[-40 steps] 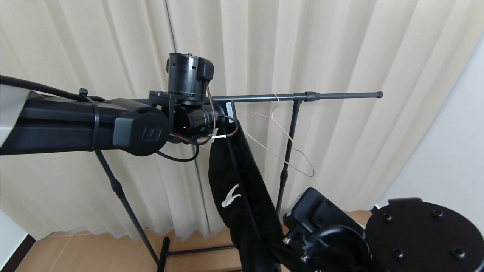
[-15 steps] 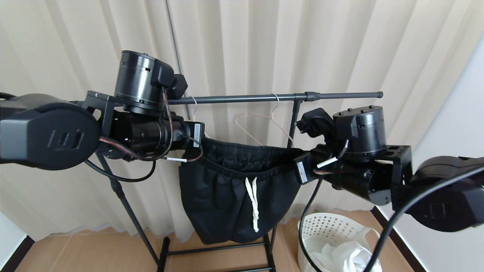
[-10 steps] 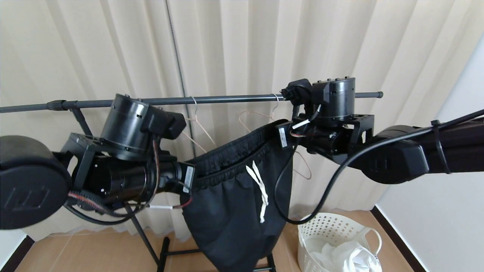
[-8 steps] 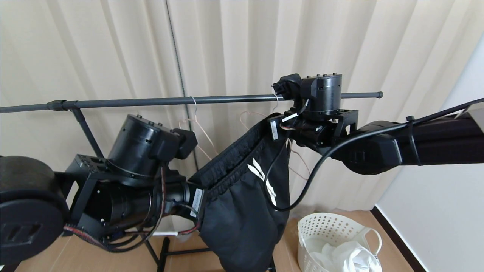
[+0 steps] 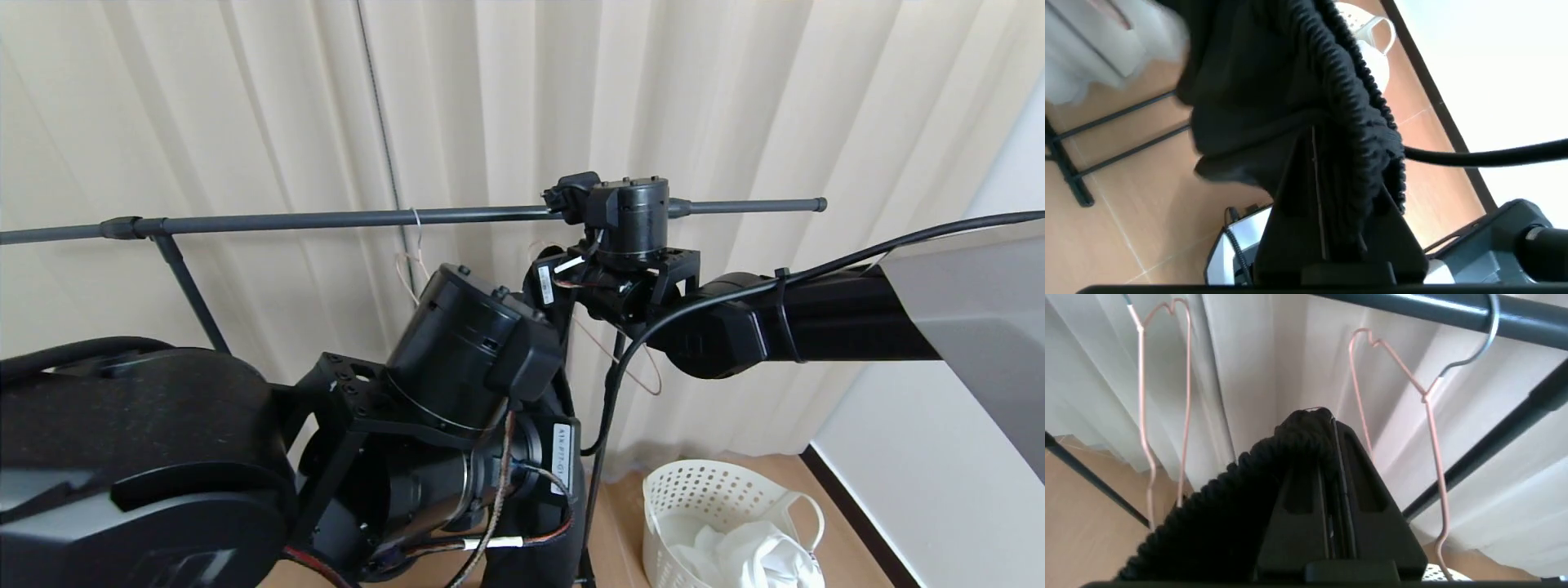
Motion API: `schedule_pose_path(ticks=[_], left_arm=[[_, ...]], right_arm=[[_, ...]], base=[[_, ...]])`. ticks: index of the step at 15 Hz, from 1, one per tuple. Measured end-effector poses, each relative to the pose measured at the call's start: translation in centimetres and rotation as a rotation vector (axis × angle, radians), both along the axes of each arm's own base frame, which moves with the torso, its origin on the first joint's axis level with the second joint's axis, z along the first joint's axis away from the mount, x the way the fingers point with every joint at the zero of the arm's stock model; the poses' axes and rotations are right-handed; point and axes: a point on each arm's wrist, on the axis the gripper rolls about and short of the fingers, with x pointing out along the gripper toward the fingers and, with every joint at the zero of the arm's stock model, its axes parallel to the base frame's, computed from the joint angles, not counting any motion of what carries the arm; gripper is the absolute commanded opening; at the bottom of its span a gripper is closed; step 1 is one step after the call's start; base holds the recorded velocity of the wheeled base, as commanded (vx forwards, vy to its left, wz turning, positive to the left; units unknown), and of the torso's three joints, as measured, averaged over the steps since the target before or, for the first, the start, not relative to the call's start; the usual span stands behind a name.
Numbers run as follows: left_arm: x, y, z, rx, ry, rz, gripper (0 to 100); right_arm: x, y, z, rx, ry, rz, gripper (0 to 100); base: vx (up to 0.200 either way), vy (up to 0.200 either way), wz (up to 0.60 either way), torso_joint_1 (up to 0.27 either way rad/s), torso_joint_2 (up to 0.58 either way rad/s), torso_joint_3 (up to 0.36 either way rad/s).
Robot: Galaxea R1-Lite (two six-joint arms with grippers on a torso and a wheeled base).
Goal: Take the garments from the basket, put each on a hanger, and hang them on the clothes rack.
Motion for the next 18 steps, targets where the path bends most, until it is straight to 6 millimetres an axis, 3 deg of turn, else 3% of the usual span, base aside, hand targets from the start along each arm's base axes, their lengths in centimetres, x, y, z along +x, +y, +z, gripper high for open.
schedule_pose_path(ticks=[5, 9, 13, 18], left_arm=[[0.6, -0.4, -0.5, 0.025, -0.004, 0.03, 0], [2.5, 2.3, -0.5, 0.051, -0.019, 0.153, 0], [4.7, 4.9, -0.1, 0.103, -0.073, 0.243, 0], [7.4, 5.5, 0.8, 0.125, -0.127, 0.316, 0]], right_arm=[[0.0, 0.2, -0.4, 0.031, 0.018, -0.005, 0], [-0.5, -2.3, -0.3, 0.033, 0.052, -0.049, 0], [-3.6, -5.3, 0.3, 0.008, 0.092, -0.072, 0], [-8.4, -8.4, -0.4, -0.065, 0.158, -0.094, 0]], base=[[0.0, 0.0, 0.0, 0.0, 0.0, 0.0], [0.0, 0.0, 0.0, 0.0, 0.0, 0.0], [0.0, 0.0, 0.0, 0.0, 0.0, 0.0], [0.0, 0.0, 0.0, 0.0, 0.0, 0.0]])
